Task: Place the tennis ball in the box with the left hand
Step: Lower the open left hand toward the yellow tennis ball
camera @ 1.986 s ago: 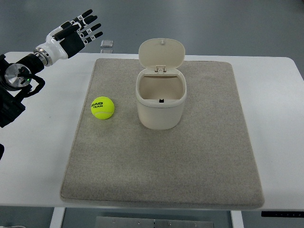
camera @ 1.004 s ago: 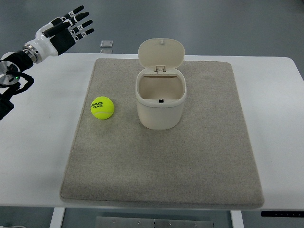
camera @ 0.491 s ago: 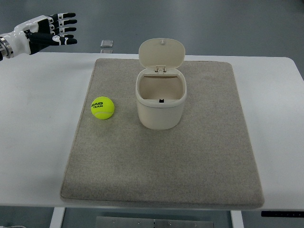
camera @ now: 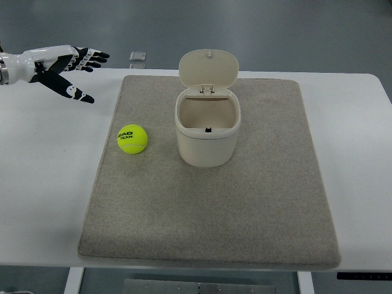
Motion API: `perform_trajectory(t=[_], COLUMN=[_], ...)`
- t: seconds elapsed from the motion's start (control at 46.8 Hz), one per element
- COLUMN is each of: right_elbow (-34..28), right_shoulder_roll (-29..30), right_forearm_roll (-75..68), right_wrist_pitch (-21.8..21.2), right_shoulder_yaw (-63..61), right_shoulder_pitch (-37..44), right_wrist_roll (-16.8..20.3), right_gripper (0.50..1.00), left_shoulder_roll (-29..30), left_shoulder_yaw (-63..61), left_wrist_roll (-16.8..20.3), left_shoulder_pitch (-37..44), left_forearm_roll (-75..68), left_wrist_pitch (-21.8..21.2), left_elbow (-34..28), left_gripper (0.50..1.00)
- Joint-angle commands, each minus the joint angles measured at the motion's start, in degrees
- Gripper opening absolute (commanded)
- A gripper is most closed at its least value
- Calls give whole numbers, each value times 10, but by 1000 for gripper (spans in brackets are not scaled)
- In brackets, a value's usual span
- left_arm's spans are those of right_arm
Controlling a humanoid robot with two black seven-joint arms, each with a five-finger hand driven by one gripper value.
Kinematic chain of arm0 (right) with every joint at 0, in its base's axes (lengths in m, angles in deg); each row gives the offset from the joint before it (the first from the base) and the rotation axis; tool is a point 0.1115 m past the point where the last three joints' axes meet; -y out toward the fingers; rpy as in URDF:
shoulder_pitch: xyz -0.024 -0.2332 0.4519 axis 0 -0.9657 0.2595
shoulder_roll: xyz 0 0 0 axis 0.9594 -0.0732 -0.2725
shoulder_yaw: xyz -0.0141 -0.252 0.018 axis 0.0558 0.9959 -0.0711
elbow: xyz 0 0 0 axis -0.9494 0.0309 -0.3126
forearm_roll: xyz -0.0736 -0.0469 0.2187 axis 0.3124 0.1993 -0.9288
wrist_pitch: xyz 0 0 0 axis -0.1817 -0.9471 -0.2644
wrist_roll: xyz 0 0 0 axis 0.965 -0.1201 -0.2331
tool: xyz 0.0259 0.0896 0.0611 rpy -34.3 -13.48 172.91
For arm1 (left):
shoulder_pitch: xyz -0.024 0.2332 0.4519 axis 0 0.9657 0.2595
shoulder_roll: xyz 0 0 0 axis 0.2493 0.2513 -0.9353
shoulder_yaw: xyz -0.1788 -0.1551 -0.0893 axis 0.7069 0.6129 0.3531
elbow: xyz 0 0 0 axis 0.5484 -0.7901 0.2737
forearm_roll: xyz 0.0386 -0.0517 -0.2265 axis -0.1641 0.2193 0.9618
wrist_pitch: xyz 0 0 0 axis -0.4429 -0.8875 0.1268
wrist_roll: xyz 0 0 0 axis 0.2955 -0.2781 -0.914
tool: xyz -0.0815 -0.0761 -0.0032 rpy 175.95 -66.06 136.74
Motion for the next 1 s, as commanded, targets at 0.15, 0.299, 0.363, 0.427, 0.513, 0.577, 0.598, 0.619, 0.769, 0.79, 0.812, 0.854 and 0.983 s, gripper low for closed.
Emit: perform_trajectory(t=[0.15,0.299,0.363,0.427,0.513,0.577,0.598,0.619,0.769,0.79,0.812,0.854,0.983], right_elbow=[0,0,0,0,0,0,0,0,0,0,0,0,0], right_shoulder_roll=[0,0,0,0,0,0,0,0,0,0,0,0,0], right_forearm_roll=[-1,-1,-1,-1,0,0,0,0,-1,0,-1,-1,-1], right_wrist_pitch=[0,0,0,0,0,0,0,0,0,0,0,0,0], right_shoulder_yaw=[0,0,0,0,0,0,0,0,0,0,0,0,0], right_shoulder_pitch=[0,0,0,0,0,0,0,0,0,0,0,0,0], right_wrist_roll=[0,0,0,0,0,0,0,0,0,0,0,0,0], right_gripper=[901,901,901,901,901,901,901,901,901,901,901,901,901], left_shoulder_roll=[36,40,39,37,31,24,20,18,-7,-10,-13,-20,-31], left_shoulder_yaw=[-23,-34,-51,-59,-63,-67,-67,-70,-78,-78,-78,-78,-78], left_wrist_roll=[29,30,30,30,30,30,30,30,29,29,29,29,28], left_shoulder_pitch=[20,35,35,36,37,37,37,36,36,36,36,36,34], left_forearm_roll=[-68,-121,-161,-200,-229,-235,-236,-240,-307,-317,-325,-334,-340], left_wrist_pitch=[-23,-87,-117,-151,-185,-187,-187,-187,-191,-192,-192,-194,-194], left_elbow=[90,136,147,158,166,169,171,172,173,173,173,173,171], left_gripper=[992,992,990,986,986,986,984,984,981,981,981,981,981])
